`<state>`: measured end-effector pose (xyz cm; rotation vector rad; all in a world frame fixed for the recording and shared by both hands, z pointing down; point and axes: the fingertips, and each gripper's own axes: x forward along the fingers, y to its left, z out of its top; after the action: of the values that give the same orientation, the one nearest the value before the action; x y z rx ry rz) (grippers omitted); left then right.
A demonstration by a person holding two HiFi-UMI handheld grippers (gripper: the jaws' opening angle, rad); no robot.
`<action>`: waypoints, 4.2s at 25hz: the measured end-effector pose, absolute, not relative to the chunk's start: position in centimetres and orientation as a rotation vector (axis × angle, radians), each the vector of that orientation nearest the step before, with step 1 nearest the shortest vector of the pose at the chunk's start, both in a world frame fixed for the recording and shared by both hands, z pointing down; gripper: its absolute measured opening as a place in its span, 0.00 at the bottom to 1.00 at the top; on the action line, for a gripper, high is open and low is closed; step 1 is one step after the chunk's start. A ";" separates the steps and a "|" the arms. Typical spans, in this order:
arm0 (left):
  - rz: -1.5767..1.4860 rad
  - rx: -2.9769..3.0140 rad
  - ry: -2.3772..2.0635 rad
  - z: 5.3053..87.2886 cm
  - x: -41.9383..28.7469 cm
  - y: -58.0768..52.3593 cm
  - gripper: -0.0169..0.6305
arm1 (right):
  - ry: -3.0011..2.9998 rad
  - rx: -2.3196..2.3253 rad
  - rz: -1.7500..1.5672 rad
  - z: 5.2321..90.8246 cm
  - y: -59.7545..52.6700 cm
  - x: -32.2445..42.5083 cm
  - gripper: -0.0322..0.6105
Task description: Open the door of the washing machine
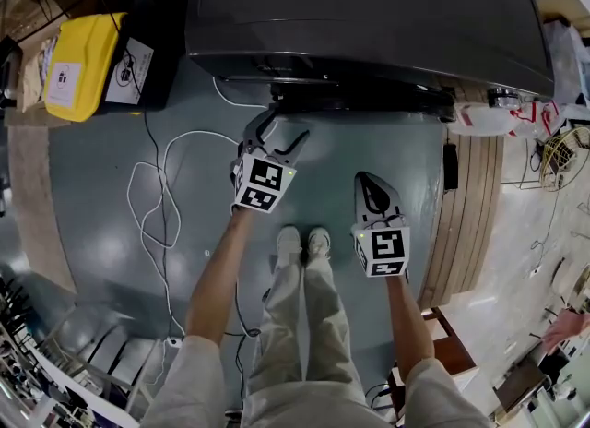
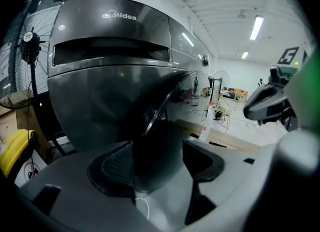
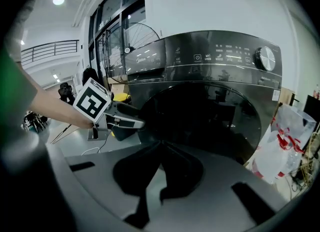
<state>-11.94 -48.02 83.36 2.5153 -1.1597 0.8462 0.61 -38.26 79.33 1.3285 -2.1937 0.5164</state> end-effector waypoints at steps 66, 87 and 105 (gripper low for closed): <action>0.917 2.470 -0.651 82.8 1.5 -20.5 0.20 | -1.763 1.868 0.651 76.3 -17.8 17.7 0.05; 0.922 2.435 -0.409 83.0 15.6 -11.0 0.19 | -1.459 2.161 0.790 76.8 -5.6 30.8 0.05; 0.981 2.549 -0.224 84.2 31.7 -6.5 0.12 | -1.261 2.312 0.883 78.3 3.9 40.1 0.05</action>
<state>31.72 -6.46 84.23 2.5489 -0.2241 0.9806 40.09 3.88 78.26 2.3122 -1.2608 0.8832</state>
